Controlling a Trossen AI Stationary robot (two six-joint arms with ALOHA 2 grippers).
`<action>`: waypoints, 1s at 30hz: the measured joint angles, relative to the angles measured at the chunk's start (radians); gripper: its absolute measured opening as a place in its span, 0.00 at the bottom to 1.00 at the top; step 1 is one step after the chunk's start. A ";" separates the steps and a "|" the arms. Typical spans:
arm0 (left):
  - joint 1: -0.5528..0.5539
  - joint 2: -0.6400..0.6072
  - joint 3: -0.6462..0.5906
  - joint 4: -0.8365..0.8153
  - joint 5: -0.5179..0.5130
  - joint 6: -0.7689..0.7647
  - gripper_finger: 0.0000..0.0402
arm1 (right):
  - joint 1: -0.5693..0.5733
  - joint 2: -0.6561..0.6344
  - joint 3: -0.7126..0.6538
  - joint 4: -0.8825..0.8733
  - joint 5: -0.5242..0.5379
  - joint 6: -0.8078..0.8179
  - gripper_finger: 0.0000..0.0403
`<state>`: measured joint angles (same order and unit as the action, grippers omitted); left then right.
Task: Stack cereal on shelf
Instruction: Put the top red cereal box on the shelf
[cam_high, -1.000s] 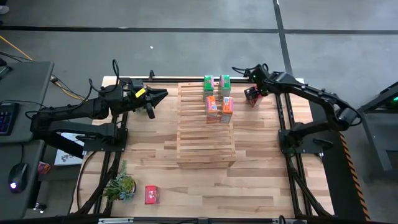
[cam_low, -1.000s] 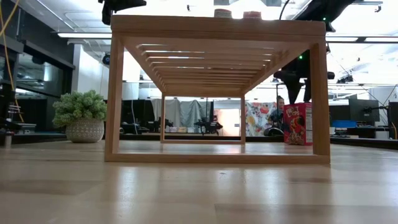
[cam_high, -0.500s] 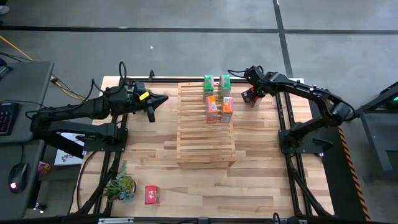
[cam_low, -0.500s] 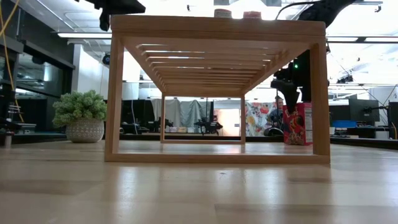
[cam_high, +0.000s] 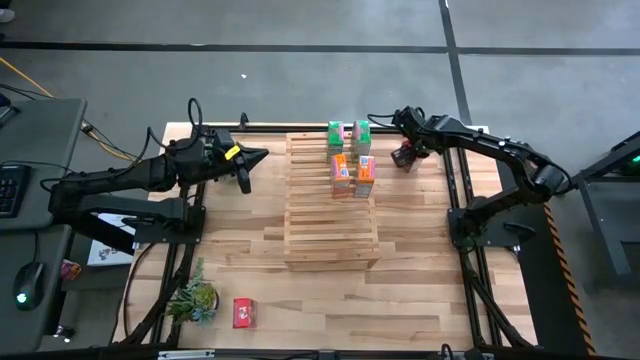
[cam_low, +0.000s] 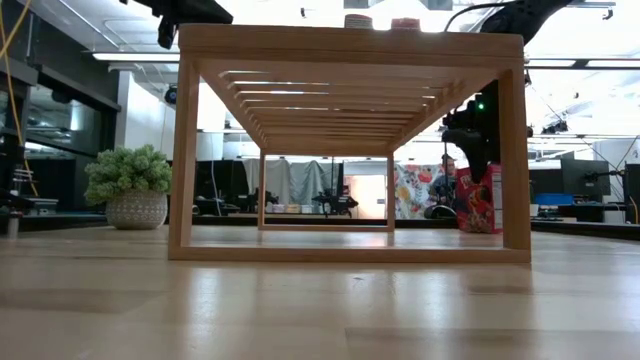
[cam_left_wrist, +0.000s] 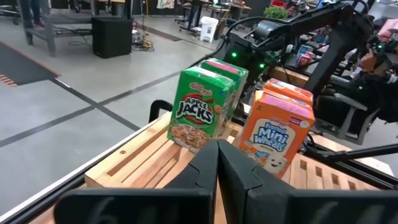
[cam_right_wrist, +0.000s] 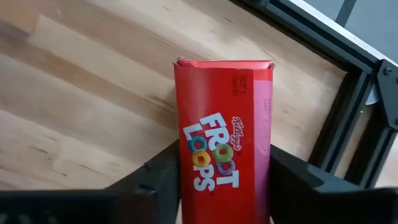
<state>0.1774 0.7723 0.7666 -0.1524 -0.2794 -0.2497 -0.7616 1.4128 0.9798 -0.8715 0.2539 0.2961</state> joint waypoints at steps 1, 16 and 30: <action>0.002 0.000 0.000 0.000 0.000 -0.001 0.00 | 0.000 0.000 0.001 -0.005 0.000 -0.008 0.42; 0.053 0.000 0.000 0.035 -0.001 0.000 0.00 | 0.068 -0.169 0.351 -0.336 -0.071 -0.114 0.30; 0.100 0.000 0.000 0.045 0.028 0.066 0.00 | 0.672 -0.202 0.722 -0.595 -0.397 0.444 0.30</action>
<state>0.2775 0.7719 0.7666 -0.1070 -0.2513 -0.1838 -0.0893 1.2104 1.7020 -1.4668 -0.1434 0.7403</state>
